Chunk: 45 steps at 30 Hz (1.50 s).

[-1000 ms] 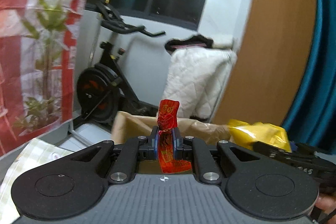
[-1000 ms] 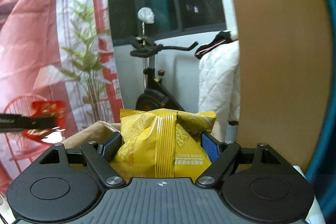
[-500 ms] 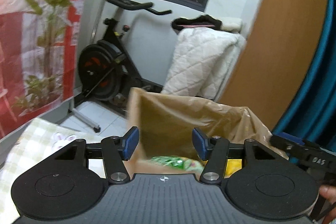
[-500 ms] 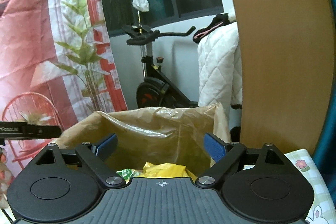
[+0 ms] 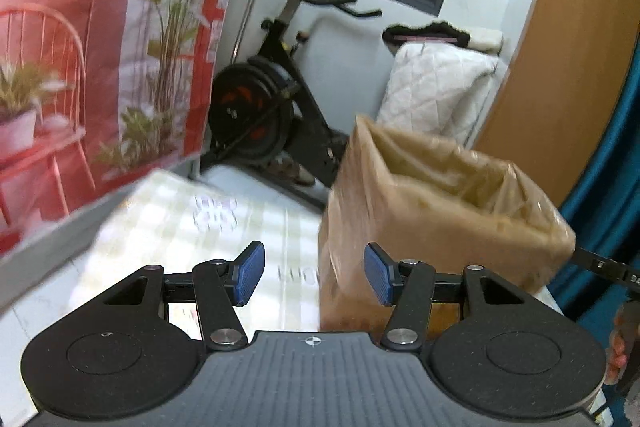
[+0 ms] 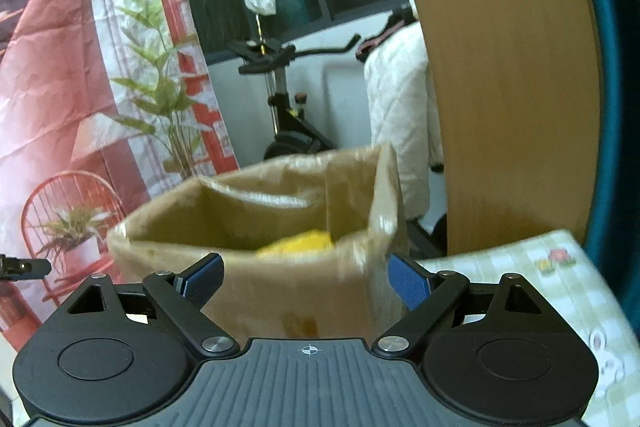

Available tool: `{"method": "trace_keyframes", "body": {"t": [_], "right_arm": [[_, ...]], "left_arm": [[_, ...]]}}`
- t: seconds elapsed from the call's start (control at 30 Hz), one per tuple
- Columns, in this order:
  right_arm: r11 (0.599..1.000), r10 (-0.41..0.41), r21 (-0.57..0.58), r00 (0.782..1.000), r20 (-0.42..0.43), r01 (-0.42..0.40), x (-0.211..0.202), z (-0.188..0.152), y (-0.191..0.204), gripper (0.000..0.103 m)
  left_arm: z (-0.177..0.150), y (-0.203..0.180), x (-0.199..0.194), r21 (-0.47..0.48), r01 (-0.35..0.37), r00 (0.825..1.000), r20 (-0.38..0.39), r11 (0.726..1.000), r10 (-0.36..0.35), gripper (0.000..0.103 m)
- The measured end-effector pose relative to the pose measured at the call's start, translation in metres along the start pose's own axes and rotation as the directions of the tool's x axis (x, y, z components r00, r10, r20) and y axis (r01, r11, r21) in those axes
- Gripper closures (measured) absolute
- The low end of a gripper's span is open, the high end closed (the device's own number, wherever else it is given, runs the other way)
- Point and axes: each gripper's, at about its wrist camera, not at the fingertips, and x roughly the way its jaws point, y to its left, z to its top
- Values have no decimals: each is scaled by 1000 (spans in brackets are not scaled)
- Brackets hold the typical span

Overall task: Organize snacks
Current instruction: 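Lower the left tool to the blue-white snack pack while the right tool grasps the orange chip bag, then close the left tool on the blue-white snack pack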

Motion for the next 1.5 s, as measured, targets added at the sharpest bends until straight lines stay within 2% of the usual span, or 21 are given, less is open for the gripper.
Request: {"method": "trace_keyframes", "body": {"t": [0.23,0.4,0.7,0.87,0.97,1.07,1.23,1.3,1.33,1.37,1.5], "right_arm": [[1000,-27,-13,990,-137,25,-1,-52,7,17],[999,-42,21,975,-217,48,-7,-81,7,17],[993,-76,56,918,-390,106,-19,-123,9,15],[979,-70,141,889,-452,149,-28,-143,0,10],[946,-8,280,877,-480,162,-25,-157,-14,9],[915,42,370,875,-482,160,-19,-164,-20,9],[911,61,387,880,-472,144,-6,-165,-17,9],[921,54,365,887,-458,133,-3,-162,-14,16],[932,47,341,891,-452,124,-3,-159,-11,29],[940,53,326,896,-441,104,-3,-157,-9,37],[971,11,223,916,-401,86,-4,-143,1,44]], "left_arm": [[-53,-8,13,16,32,992,-121,999,-30,47],[-73,-13,21,6,62,986,-156,998,-60,48],[-102,-27,24,-9,109,973,-202,994,-109,48],[-108,-26,28,-13,113,967,-227,993,-113,48],[-112,-26,29,-19,118,965,-236,993,-119,51],[-116,-25,27,-19,118,963,-242,993,-119,52],[-123,-17,24,-41,97,962,-254,994,-104,53],[-126,-13,22,-59,89,960,-261,994,-102,53],[-128,-12,22,-65,87,959,-265,994,-101,53],[-130,-11,21,-70,83,958,-270,994,-99,53],[-138,-8,22,-85,64,951,-295,994,-87,53]]}}
